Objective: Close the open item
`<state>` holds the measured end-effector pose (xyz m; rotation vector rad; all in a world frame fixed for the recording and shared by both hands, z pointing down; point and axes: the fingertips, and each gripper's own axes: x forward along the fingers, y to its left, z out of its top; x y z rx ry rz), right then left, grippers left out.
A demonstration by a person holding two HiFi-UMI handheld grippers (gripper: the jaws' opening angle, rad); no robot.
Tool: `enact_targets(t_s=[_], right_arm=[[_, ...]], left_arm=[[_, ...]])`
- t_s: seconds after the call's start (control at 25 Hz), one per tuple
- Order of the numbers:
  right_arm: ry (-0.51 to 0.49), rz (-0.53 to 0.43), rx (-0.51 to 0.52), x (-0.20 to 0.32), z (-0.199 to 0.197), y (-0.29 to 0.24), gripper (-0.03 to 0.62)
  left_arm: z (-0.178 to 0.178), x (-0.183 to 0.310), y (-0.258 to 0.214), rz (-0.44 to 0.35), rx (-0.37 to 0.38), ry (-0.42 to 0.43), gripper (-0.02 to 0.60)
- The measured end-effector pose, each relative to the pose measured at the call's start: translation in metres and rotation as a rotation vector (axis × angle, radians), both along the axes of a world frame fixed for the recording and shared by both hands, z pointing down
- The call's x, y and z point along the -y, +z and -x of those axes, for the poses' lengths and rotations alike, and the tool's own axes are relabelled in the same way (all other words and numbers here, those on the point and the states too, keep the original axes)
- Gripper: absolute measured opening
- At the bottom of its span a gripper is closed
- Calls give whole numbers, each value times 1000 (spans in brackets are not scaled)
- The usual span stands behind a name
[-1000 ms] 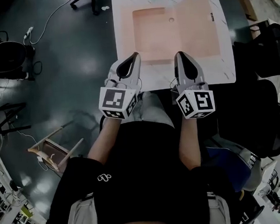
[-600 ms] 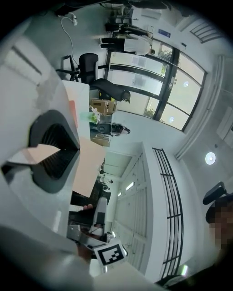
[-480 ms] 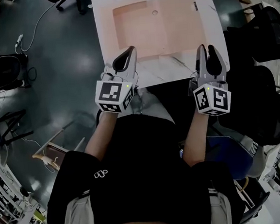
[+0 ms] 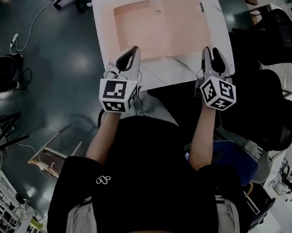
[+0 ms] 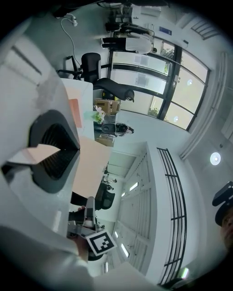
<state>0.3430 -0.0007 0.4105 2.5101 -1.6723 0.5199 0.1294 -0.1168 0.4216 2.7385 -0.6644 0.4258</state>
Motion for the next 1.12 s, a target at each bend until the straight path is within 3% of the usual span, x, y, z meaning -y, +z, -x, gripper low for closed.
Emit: enact_targets(t_s=[0.16,0.28,0.56,1.12], right_arm=[[-12,-2,18,4,2,7,92],[-14,-12,12,7,4,5,17],[-97,-24,-33,23,29,-7,9],[-411,-4,-175,76,131,-19,31]], left_arm=[[3,-3,9,16,26,5,0],[5,-4,11,24,28,4,0],[15,-2,14,26,39,-15,0],[59,10,15,25,53,-117,0]])
